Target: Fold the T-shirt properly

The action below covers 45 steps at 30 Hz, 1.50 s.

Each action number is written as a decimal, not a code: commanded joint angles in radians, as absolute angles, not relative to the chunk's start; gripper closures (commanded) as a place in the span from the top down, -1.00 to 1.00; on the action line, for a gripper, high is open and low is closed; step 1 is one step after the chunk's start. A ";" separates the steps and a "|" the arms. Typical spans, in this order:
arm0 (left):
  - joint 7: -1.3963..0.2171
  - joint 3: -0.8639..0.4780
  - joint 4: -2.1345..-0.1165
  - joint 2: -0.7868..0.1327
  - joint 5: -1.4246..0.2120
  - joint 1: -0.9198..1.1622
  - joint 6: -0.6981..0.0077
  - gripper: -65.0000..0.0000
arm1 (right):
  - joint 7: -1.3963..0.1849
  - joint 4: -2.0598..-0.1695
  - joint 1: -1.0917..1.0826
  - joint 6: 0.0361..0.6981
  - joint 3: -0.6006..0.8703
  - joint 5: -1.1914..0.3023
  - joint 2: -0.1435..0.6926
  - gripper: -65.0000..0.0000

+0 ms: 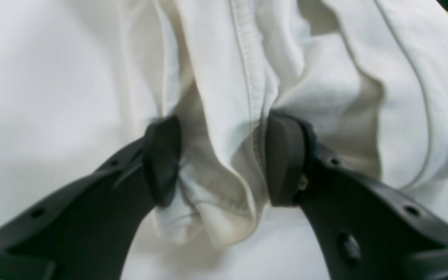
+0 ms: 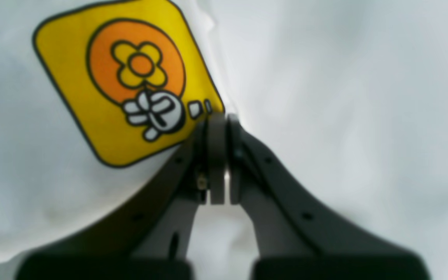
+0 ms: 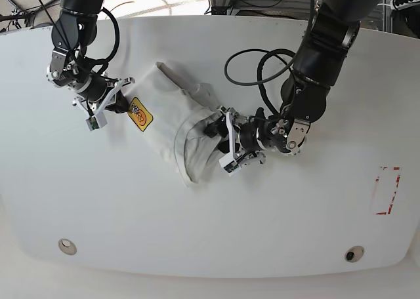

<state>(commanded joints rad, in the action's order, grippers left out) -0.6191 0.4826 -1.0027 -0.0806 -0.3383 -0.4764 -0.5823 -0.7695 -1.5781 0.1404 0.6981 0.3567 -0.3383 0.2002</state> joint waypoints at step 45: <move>-0.320 0.407 -1.397 0.013 0.133 -0.081 -0.220 0.03 | -0.969 -1.811 0.133 0.698 0.390 -0.427 0.064 -0.98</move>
<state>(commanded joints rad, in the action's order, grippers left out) -0.3199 0.4074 -1.3970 0.0130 0.1327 -0.0806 -0.2202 -0.9689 -1.8113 0.1327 0.6981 0.3905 -0.4273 0.0637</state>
